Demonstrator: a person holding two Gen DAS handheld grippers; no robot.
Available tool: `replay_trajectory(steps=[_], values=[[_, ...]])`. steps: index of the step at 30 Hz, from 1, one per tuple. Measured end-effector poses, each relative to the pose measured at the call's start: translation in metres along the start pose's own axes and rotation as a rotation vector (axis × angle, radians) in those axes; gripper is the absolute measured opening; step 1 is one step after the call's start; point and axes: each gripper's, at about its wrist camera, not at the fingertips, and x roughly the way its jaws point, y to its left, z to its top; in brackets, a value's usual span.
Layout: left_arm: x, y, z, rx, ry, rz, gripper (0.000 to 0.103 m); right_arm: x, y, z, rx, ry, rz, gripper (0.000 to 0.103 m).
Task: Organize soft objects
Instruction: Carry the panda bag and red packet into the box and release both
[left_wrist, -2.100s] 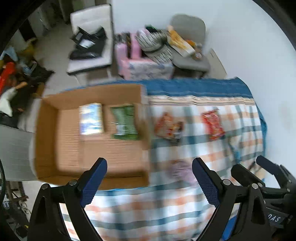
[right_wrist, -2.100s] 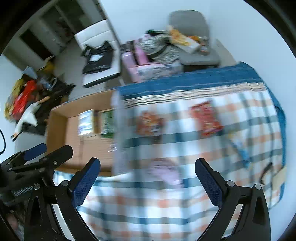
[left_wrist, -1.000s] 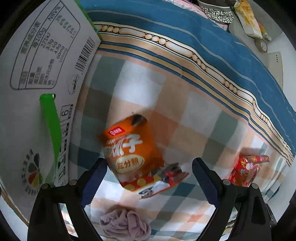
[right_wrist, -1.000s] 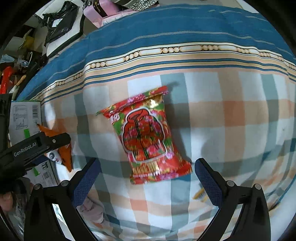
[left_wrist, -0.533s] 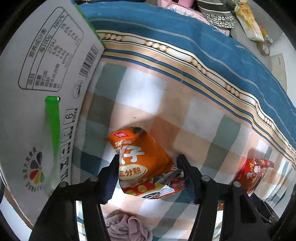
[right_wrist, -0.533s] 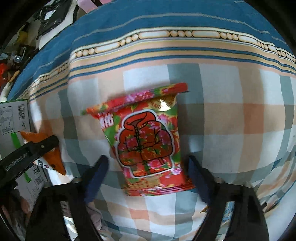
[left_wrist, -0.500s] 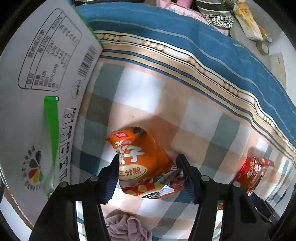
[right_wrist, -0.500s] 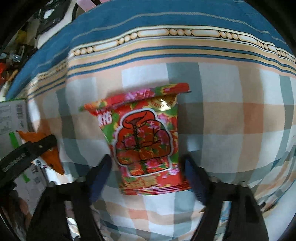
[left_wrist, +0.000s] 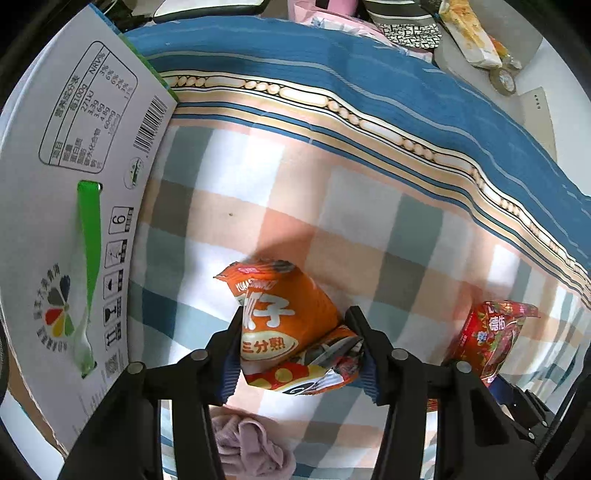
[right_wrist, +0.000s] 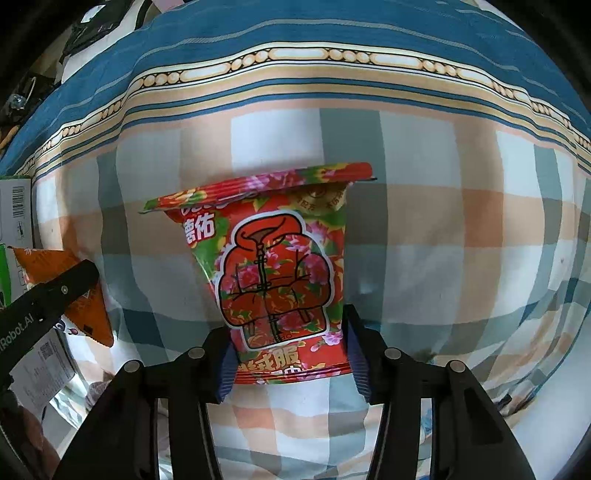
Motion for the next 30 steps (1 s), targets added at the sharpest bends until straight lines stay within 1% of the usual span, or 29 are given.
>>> replay_trajectory(steps=[4, 8, 16, 17, 19, 23, 24, 26, 27, 30], values=[[-0.010, -0.005, -0.007, 0.010, -0.004, -0.028, 0.049, -0.010, -0.006, -0.003, 0.013, -0.008, 0.012, 0.051], [-0.025, -0.008, -0.018, 0.045, -0.021, -0.056, 0.048, -0.029, -0.012, -0.008, 0.027, -0.040, 0.026, 0.051], [-0.068, -0.003, -0.067, 0.172, -0.093, -0.106, 0.048, -0.068, -0.013, -0.046, 0.044, -0.117, 0.062, 0.050], [-0.076, 0.000, -0.075, 0.191, -0.108, -0.110, 0.048, -0.075, -0.011, -0.053, 0.045, -0.128, 0.066, 0.050], [-0.087, 0.002, -0.083, 0.217, -0.136, -0.106, 0.048, -0.083, -0.011, -0.064, 0.043, -0.149, 0.071, 0.050], [-0.115, 0.027, -0.104, 0.259, -0.183, -0.120, 0.048, -0.106, -0.001, -0.098, 0.025, -0.208, 0.097, 0.050], [-0.118, 0.028, -0.105, 0.263, -0.191, -0.120, 0.048, -0.111, -0.004, -0.105, 0.018, -0.221, 0.105, 0.050], [-0.133, 0.049, -0.115, 0.276, -0.213, -0.126, 0.048, -0.122, 0.002, -0.123, 0.003, -0.247, 0.127, 0.050], [-0.137, 0.054, -0.119, 0.277, -0.219, -0.129, 0.048, -0.130, 0.007, -0.131, -0.007, -0.261, 0.137, 0.050], [-0.157, 0.088, -0.132, 0.273, -0.243, -0.142, 0.048, -0.149, 0.033, -0.157, -0.040, -0.293, 0.175, 0.050]])
